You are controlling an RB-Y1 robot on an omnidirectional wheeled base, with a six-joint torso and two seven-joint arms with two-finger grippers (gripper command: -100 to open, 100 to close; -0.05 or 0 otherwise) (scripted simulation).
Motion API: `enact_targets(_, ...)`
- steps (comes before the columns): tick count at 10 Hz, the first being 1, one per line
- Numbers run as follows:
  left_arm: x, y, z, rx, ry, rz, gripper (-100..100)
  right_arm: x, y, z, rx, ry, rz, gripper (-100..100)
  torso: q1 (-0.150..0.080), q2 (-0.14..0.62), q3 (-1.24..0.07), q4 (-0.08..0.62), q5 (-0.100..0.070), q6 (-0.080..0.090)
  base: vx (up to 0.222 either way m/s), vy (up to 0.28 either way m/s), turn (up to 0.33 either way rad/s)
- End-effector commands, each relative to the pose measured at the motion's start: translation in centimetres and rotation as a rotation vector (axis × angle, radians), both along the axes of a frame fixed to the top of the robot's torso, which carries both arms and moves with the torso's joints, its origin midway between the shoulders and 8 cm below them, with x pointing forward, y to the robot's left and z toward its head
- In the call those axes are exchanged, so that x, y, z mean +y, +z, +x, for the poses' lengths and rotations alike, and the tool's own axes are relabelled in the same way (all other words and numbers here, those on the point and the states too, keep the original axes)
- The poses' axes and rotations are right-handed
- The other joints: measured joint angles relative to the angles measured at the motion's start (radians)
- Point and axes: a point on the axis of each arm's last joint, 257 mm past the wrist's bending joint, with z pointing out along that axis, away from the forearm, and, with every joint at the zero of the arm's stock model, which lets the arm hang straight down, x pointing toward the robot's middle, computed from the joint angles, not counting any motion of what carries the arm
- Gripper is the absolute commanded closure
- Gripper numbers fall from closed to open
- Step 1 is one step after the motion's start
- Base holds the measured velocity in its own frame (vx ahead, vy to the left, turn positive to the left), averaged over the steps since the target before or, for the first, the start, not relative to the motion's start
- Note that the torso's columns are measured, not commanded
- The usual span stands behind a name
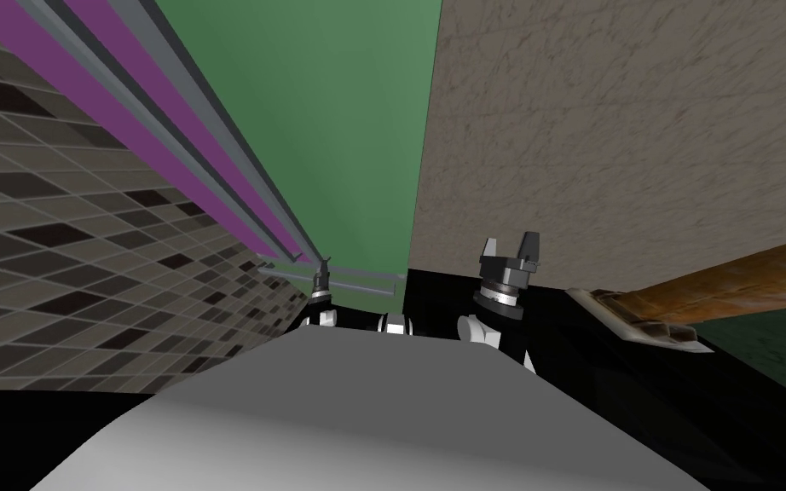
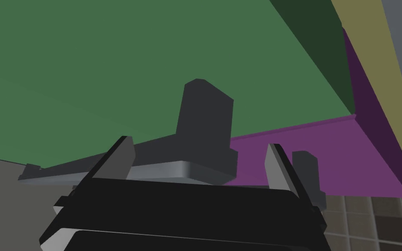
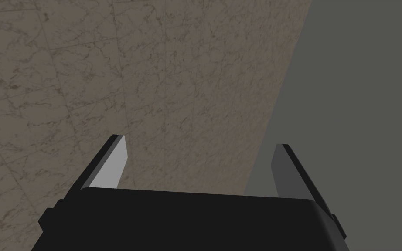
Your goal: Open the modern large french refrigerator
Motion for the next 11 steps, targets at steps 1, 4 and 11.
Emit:
enact_targets(1,0.6,1.2,1.0,-0.009,-0.001,0.004,-100,0.0,0.0,0.0,0.0,0.0,0.0,0,0.001,-0.003,-0.002,0.001,-0.002,0.001,-0.003,-0.009,-0.003)
enact_targets(4,-0.2,-0.2,-0.7,-0.008,0.003,0.003,100,0.0,0.0,0.0,0.0,0.0,0.0,0,0.002,0.002,0.002,-0.004,0.004,-0.003,0.012,0.016,-0.032)
enact_targets(11,4.5,0.5,-2.5,-0.01,0.118,0.008,100,0.0,0.0,0.0,0.0,0.0,0.0,0,-0.005,0.014,0.009,0.0,0.001,-0.006,-0.021,-0.142,0.109)
